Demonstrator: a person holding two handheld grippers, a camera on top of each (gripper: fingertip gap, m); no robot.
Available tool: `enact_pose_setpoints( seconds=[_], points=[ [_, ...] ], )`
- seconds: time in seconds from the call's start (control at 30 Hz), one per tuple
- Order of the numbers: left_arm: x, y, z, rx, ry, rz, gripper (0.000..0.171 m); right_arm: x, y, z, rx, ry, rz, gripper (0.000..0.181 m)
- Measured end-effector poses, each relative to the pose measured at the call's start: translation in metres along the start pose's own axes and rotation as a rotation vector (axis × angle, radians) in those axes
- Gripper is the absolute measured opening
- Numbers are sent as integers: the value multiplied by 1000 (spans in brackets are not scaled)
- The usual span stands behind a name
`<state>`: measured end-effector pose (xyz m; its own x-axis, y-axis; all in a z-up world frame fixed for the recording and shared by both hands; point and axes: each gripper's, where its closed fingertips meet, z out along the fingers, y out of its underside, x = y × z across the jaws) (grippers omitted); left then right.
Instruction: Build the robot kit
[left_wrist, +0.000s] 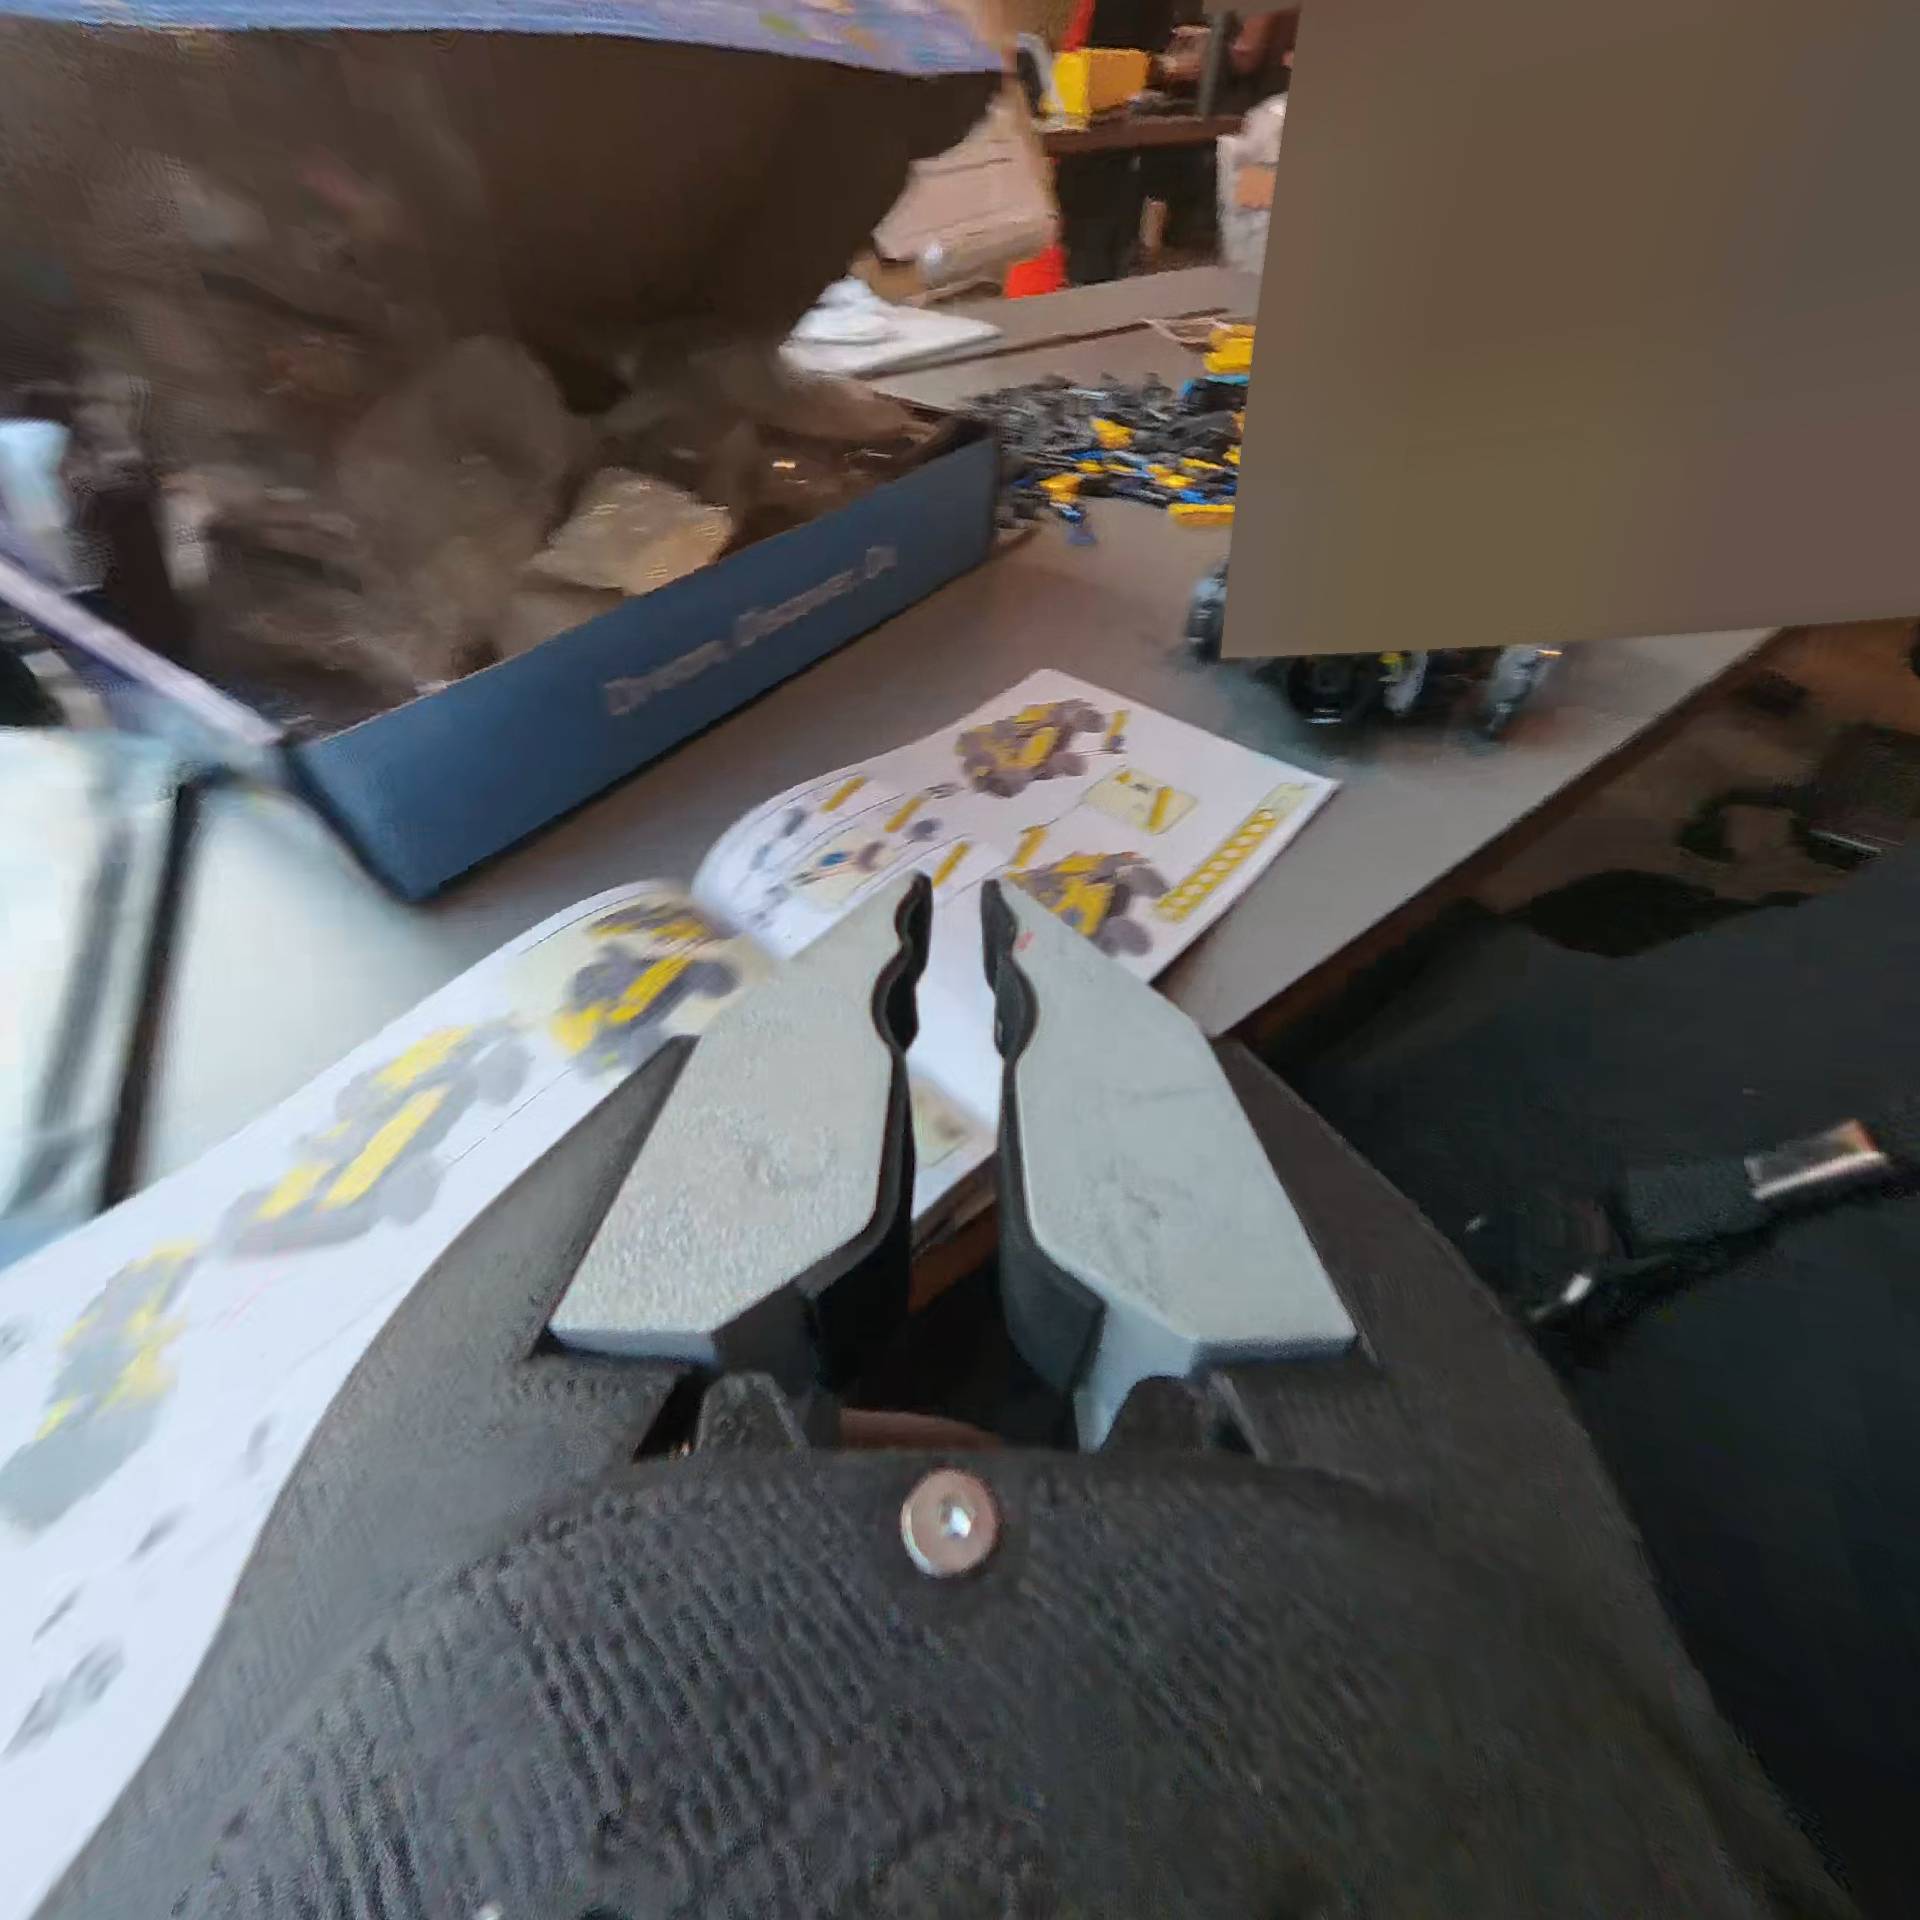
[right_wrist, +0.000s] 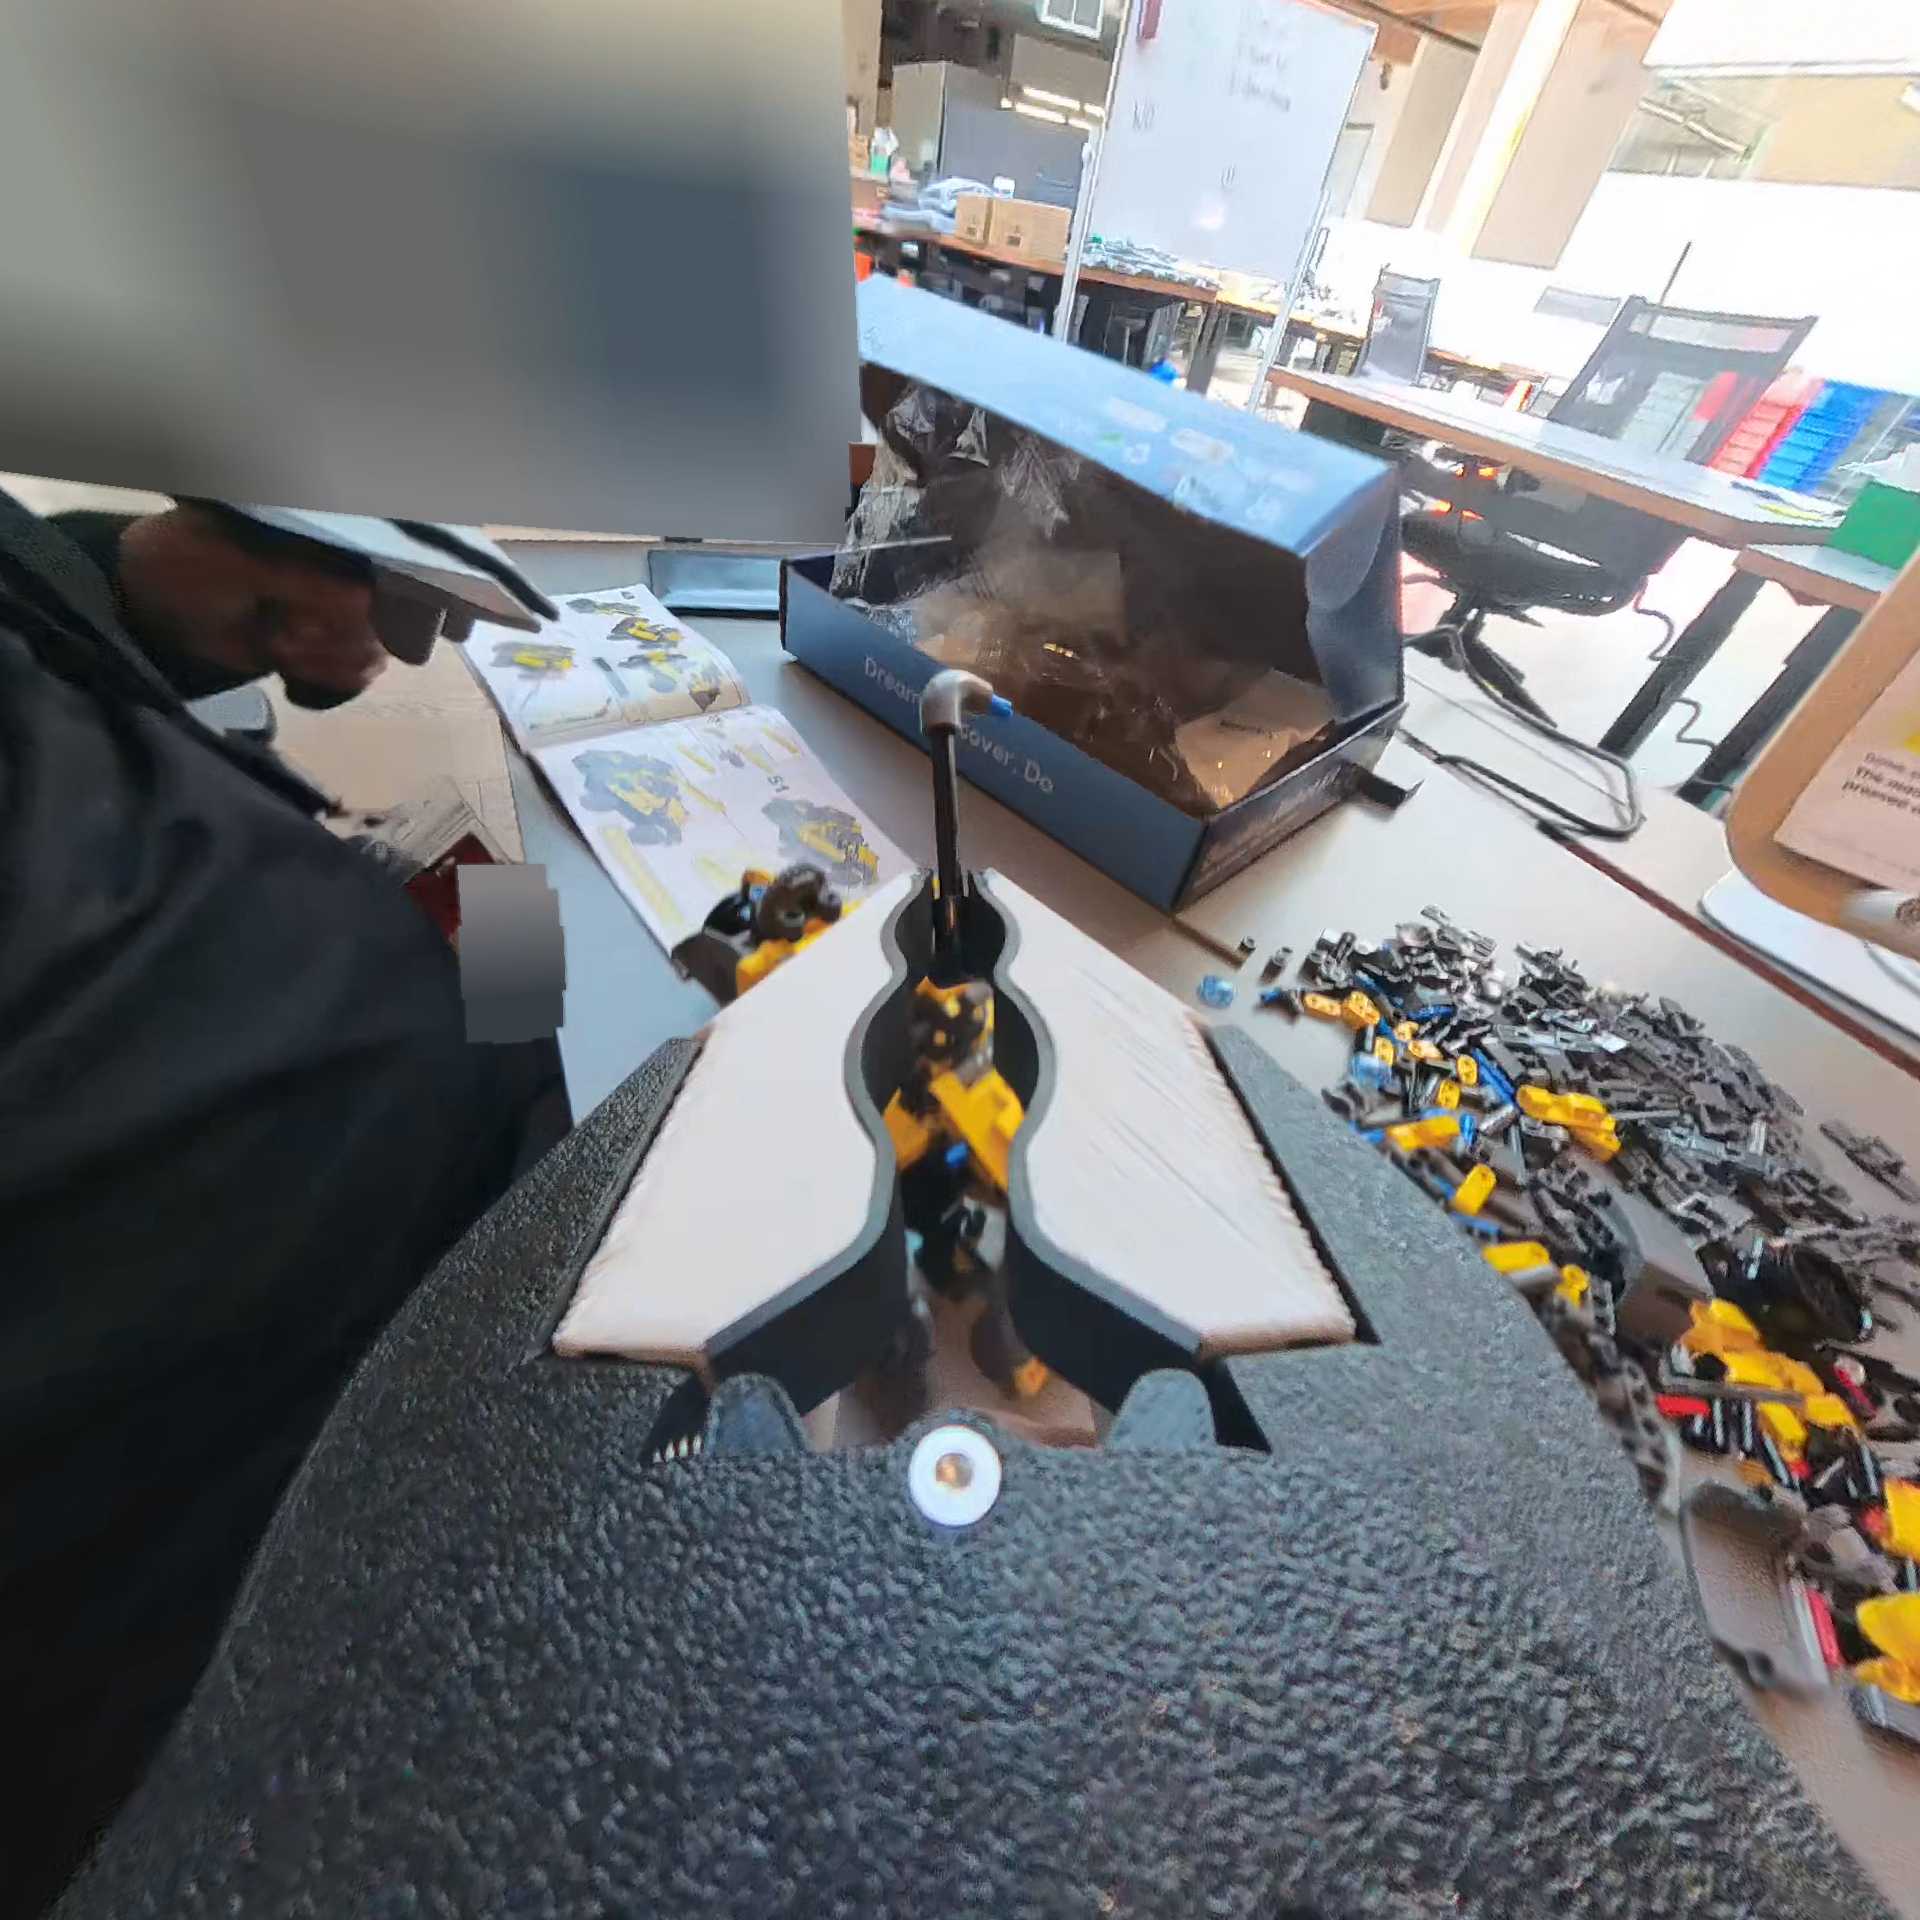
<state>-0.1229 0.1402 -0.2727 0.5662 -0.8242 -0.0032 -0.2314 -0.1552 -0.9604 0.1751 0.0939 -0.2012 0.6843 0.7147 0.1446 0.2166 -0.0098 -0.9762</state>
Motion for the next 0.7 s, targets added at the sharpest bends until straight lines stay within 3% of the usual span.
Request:
enact_pose_setpoints(
  seconds=[0.2, 0.33, 0.47, 0.7],
  points=[
    [97, -43, 67, -113, 344, 62, 30, -9, 41, -15, -14, 9, -148, 5],
    [130, -73, 102, -145, 467, 80, 29, -13, 55, -10, 1, 31, -413, 5],
    [143, -74, 139, -238, 484, 138, 40, -5, 73, -5, -39, 24, -466, 5],
    [167, -77, 174, -176, 407, 64, 57, -1, 70, -11, 12, -2, -475, 5]
  ],
)
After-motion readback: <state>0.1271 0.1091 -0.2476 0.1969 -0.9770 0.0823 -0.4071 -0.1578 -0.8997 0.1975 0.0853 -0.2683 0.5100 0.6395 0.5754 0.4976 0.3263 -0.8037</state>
